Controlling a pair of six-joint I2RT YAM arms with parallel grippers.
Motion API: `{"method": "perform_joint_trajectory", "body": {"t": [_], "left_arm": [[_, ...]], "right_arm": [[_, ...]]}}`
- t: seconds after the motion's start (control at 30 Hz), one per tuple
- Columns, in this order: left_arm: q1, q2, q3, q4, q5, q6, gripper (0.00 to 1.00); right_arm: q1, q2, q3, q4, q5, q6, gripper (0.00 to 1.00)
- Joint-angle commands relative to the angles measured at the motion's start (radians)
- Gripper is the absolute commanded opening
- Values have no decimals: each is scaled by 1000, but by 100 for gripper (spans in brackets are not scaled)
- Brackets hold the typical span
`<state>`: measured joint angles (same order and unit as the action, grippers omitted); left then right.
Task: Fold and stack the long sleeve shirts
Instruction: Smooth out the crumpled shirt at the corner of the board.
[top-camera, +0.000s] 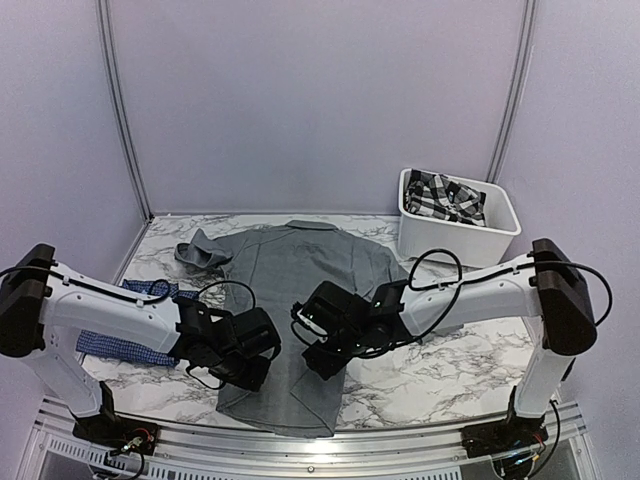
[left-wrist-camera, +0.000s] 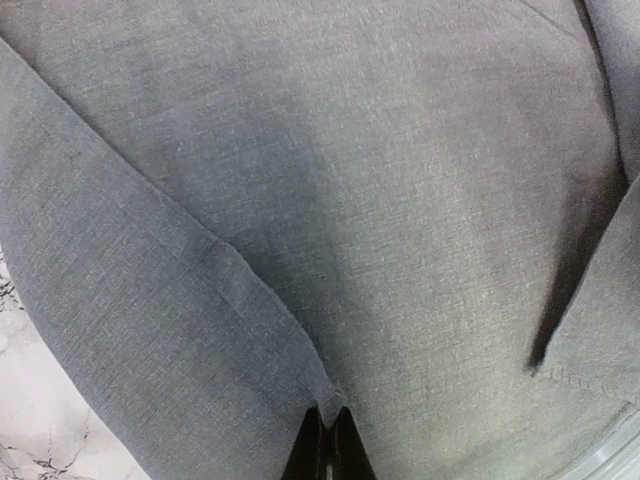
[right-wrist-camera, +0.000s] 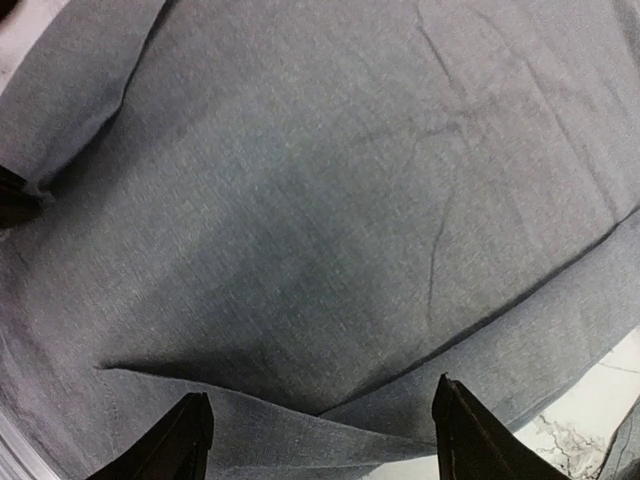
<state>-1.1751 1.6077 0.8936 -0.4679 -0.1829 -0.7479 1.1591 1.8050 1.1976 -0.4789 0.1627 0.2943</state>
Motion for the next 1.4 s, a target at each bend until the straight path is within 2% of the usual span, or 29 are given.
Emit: {"method": "perform_joint_trajectory", "body": {"t": [0.0, 0.17, 0.4, 0.47, 0.5, 0.53, 0.77, 1.0, 1.13, 1.37], "left_arm": [[2, -82, -19, -11, -56, -29, 0], [4, -133, -41, -20, -97, -71, 0], [14, -238, -114, -25, -175, -175, 0], [20, -285, -147, -28, -195, -211, 0], [24, -310, -163, -29, -200, -227, 0], [28, -334, -181, -34, -209, -249, 0], [53, -510, -335, -74, -203, -433, 0], [63, -741, -533, -81, -136, -711, 0], [63, -794, -557, -70, -107, -705, 0], [59, -680, -521, -69, 28, -634, 0]], "right_arm": [[18, 17, 39, -62, 3, 3, 72], [44, 20, 29, -80, -3, 39, 58], [54, 46, -8, -70, -28, 69, 24], [54, 39, -24, -72, -16, 75, 13], [54, 35, -31, -72, -11, 79, 3], [53, 32, -38, -73, -3, 85, 0], [37, -31, -122, -108, 66, 167, 0], [-68, -231, -341, -150, 93, 300, 0], [-75, -319, -410, -131, 45, 347, 0], [-74, -438, -477, -139, 19, 396, 0]]}}
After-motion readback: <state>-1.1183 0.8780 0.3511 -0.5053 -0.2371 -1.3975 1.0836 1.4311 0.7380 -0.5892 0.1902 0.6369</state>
